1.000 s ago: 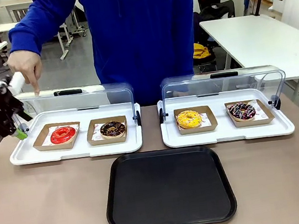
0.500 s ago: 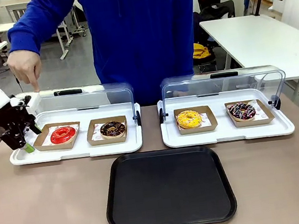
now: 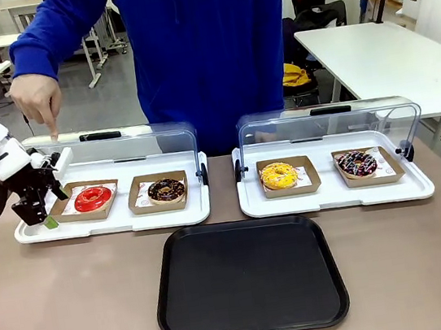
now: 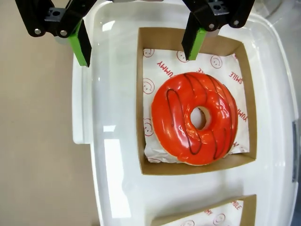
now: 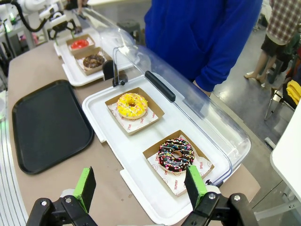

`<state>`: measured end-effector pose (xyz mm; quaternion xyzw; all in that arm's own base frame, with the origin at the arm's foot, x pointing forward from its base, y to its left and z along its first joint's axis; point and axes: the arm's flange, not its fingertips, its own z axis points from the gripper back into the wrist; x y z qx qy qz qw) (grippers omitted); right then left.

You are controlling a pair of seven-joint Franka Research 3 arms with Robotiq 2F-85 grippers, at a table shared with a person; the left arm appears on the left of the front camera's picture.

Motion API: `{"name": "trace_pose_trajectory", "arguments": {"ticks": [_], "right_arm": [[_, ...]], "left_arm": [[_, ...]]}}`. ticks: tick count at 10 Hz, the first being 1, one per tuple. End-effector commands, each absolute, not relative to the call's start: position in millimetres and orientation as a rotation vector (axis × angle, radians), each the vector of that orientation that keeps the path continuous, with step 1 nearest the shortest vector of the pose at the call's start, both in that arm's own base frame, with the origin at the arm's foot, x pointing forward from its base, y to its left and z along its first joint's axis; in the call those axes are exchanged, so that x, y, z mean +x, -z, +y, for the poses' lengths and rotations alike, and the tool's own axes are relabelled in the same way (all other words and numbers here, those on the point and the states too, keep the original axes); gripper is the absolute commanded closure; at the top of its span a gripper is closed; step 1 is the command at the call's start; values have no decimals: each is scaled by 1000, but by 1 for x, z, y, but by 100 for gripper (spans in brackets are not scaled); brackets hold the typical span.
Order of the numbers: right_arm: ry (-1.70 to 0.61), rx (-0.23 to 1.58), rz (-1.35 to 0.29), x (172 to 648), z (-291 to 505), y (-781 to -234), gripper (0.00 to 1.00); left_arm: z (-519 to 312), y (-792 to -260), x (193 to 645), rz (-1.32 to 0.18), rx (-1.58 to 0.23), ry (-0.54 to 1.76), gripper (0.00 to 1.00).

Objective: Move the first donut from the left to the tray.
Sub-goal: Pick up the Paper togo box containing the Donut indicated by the person and place it on the Handle tray.

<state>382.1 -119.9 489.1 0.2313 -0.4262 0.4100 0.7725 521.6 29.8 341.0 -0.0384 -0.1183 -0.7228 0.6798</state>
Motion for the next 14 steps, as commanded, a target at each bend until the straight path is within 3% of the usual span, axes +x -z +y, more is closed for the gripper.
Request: {"name": "trace_pose_trajectory", "arguments": {"ticks": [1,7,10,11,14], "right_arm": [[-903,504,-962,386,-121,-490,0],[-903,504,-962,386,-121,-490,0],[-903,504,-962,386,-121,-490,0],[-903,504,-962,386,-121,-490,0],[-903,504,-962,386,-121,-490,0]], "left_arm": [[30,-330,520,-254,-30,1646,0],[32,-314,529,-268,20,1637,0],[31,-315,529,-230,-25,1652,89],[30,-316,528,-223,-24,1654,100],[30,-318,527,-203,-17,1638,98]]}}
